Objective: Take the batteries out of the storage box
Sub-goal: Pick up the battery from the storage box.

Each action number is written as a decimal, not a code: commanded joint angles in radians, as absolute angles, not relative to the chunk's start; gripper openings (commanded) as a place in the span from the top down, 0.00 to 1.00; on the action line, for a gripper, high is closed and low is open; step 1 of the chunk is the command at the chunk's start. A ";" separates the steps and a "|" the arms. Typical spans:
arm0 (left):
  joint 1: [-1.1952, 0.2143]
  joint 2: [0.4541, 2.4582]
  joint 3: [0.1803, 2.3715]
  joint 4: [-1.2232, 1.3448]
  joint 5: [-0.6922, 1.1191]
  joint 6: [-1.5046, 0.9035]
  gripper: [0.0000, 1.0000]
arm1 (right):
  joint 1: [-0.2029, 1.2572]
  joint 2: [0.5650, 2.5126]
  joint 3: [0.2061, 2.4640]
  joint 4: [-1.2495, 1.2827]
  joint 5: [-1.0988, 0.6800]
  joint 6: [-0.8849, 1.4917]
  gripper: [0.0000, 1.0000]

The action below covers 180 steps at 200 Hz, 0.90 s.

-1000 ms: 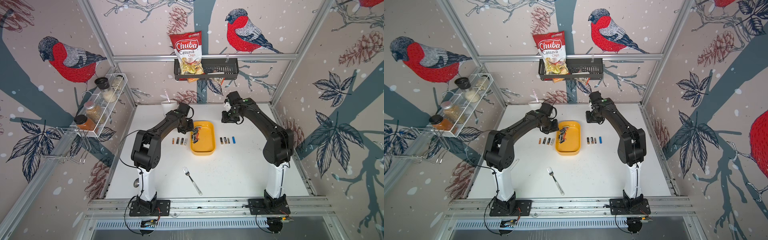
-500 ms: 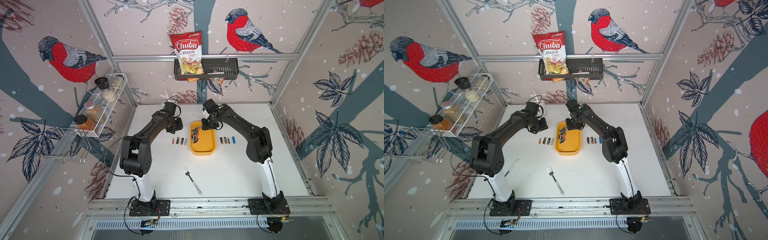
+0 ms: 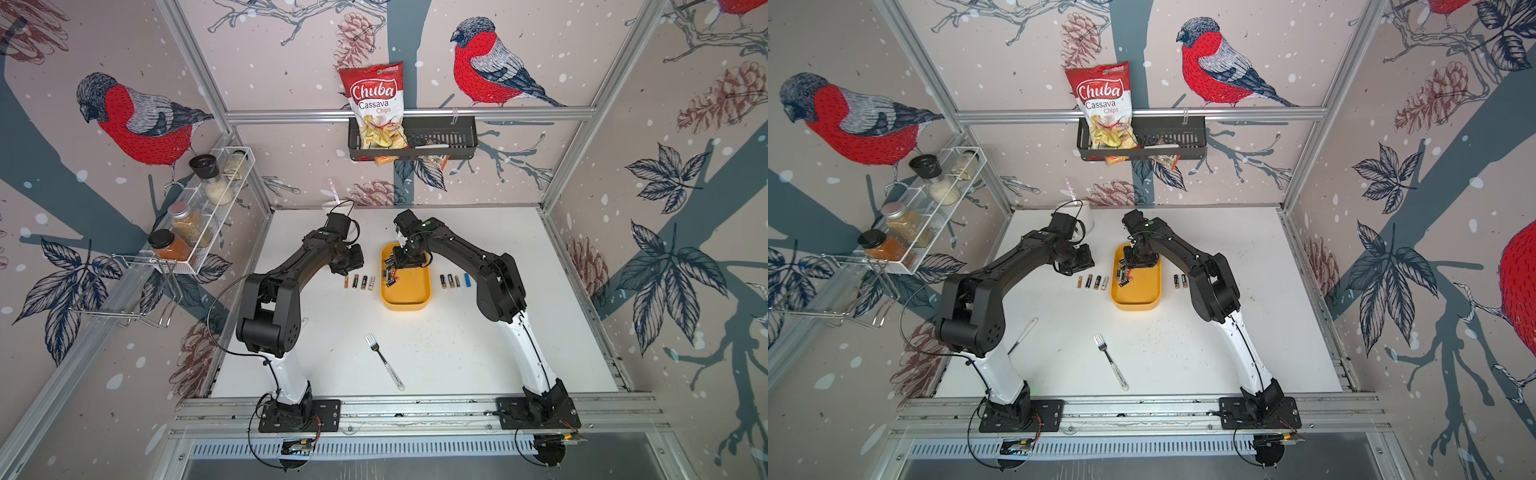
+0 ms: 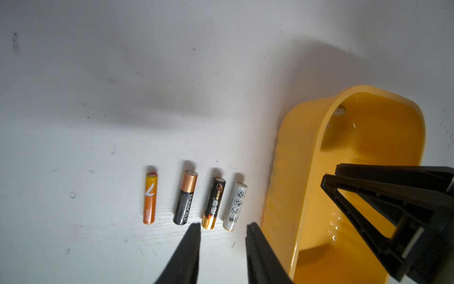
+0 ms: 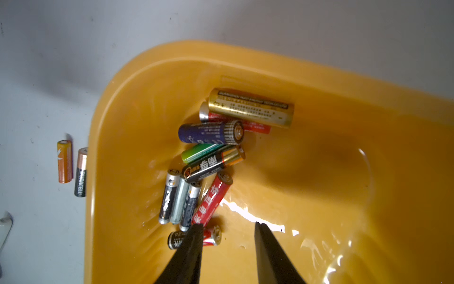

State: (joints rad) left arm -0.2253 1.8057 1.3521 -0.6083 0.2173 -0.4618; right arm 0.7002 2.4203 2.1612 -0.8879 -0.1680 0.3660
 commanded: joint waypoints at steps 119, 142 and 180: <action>-0.216 1.776 1.308 -0.564 0.241 -0.440 0.64 | 0.729 2.498 2.199 -0.851 -0.159 0.373 0.61; -0.216 1.776 1.308 -0.564 0.241 -0.441 0.64 | 0.727 2.506 2.203 -0.861 -0.142 0.367 0.62; -0.217 1.776 1.304 -0.563 0.242 -0.442 0.64 | 0.726 2.505 2.201 -0.882 -0.109 0.354 0.66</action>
